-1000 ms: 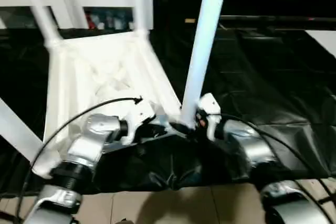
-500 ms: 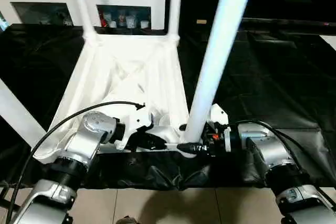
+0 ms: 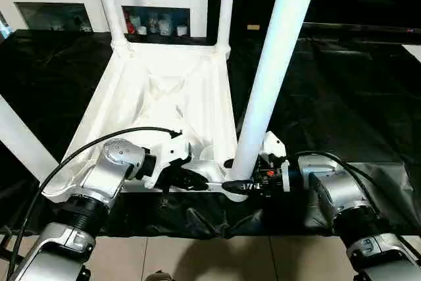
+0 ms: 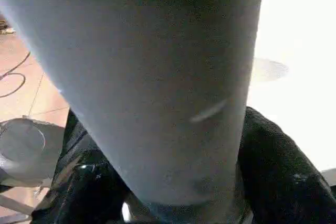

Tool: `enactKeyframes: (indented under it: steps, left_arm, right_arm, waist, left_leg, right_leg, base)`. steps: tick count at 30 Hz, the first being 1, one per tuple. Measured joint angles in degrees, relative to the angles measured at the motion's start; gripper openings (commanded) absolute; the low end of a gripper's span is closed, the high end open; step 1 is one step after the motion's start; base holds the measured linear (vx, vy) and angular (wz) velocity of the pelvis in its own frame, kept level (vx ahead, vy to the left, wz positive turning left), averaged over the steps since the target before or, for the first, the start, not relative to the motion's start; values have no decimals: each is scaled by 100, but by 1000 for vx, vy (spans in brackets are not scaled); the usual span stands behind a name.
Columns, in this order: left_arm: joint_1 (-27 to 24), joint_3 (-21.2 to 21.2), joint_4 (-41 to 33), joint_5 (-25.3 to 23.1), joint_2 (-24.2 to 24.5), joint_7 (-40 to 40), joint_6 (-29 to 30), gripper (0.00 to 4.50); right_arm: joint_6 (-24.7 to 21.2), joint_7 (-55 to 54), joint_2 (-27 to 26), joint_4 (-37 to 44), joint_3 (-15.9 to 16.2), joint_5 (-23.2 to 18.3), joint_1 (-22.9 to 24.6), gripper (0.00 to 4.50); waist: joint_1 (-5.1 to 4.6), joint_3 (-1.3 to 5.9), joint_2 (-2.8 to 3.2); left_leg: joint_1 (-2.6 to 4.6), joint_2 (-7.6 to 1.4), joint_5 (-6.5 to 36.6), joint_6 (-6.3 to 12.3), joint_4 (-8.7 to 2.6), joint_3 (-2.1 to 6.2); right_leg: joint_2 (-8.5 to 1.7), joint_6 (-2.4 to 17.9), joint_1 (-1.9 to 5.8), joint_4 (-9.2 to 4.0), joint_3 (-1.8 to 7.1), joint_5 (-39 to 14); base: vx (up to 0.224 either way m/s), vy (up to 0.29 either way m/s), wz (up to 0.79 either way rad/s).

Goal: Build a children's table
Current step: Rotate leg to tighten

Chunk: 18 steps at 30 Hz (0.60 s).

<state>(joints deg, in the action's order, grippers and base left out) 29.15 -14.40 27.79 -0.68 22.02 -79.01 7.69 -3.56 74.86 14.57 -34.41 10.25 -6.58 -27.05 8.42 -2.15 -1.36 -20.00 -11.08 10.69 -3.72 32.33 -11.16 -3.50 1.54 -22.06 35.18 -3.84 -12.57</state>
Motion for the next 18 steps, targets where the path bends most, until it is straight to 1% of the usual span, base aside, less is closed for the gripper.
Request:
enactKeyframes:
  steps: [2,3,5,7,9,11,14,16,18]
  left_arm:
    - [-20,73,-4,-6,-20,211,100,0]
    - [-46,166,-10,-58,-66,535,155,0]
    - [-50,238,-42,-157,-168,938,247,0]
    - [-105,296,-132,-254,-332,1389,365,0]
    - [-144,346,-220,-371,-461,1734,482,0]
    - [-189,400,-310,-483,-615,2110,585,0]
    - [-248,421,-456,-578,-734,2405,687,0]
    - [-265,420,-492,-583,-765,2483,690,0]
    - [-265,418,-506,-583,-776,2477,689,0]
  right_arm:
    - [38,-399,-161,-117,-124,12,12,253]
    - [107,-904,-373,-293,-277,35,-20,253]
    - [149,-1561,-573,-491,-423,67,-103,251]
    - [174,-2230,-779,-727,-569,82,-231,251]
    - [173,-2772,-964,-888,-692,139,-336,251]
    - [227,-3400,-1178,-1050,-790,201,-449,251]
    - [318,-3866,-1315,-1145,-832,244,-515,251]
    - [374,-3943,-1341,-1179,-868,250,-531,319]
    - [388,-3954,-1341,-1183,-872,270,-539,321]
  waist:
    - [-29,0,-5]
    - [-69,3,-24]
    - [-169,2,-55]
    - [-274,2,-71]
    - [-334,4,-77]
    - [-363,5,-79]
    - [-351,7,-78]
    - [-333,12,-70]
    - [-331,15,-63]
  left_leg:
    - [3,-1,-3,-6,2,0]
    - [4,-2,-8,-13,2,-1]
    - [15,-5,-19,-31,1,4]
    - [22,-4,-22,-35,0,3]
    - [30,-4,-22,-35,0,3]
    - [41,-3,-22,-35,-8,-3]
    - [49,0,-20,-35,-31,-6]
    - [49,1,-20,-35,-47,-6]
    - [45,1,-20,-34,-55,-6]
  right_leg:
    - [0,3,2,9,1,3]
    - [0,4,7,22,3,3]
    - [0,-1,11,21,-2,0]
    - [0,-24,12,11,1,-11]
    - [0,-23,15,11,2,-10]
    - [0,-23,17,11,6,-10]
    - [0,-9,17,10,7,-2]
    - [0,3,15,8,6,5]
    - [2,1,12,4,6,3]
  base:
    - [0,0,0]
    - [0,0,0]
    - [0,0,0]
    - [0,0,0]
    - [0,0,0]
    - [0,0,0]
    - [0,0,0]
    - [0,0,0]
    - [0,0,0]
